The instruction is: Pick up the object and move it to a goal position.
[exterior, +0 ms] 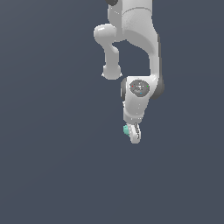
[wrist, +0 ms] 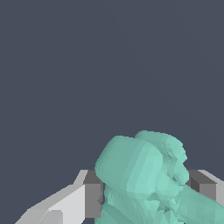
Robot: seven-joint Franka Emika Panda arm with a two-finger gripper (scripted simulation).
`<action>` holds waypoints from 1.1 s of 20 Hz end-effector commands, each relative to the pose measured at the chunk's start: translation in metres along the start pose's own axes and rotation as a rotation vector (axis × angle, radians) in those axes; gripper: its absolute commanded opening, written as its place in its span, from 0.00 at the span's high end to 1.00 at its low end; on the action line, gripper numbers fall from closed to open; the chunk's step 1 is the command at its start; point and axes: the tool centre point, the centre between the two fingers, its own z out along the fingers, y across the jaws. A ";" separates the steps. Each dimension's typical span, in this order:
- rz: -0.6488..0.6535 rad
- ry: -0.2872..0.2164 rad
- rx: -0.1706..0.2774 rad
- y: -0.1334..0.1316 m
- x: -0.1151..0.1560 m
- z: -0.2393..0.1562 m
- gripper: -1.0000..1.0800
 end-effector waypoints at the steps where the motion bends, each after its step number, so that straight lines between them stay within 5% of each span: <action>1: 0.000 -0.001 0.001 0.006 0.004 -0.014 1.00; 22: 0.001 0.000 0.000 0.081 0.058 -0.180 1.00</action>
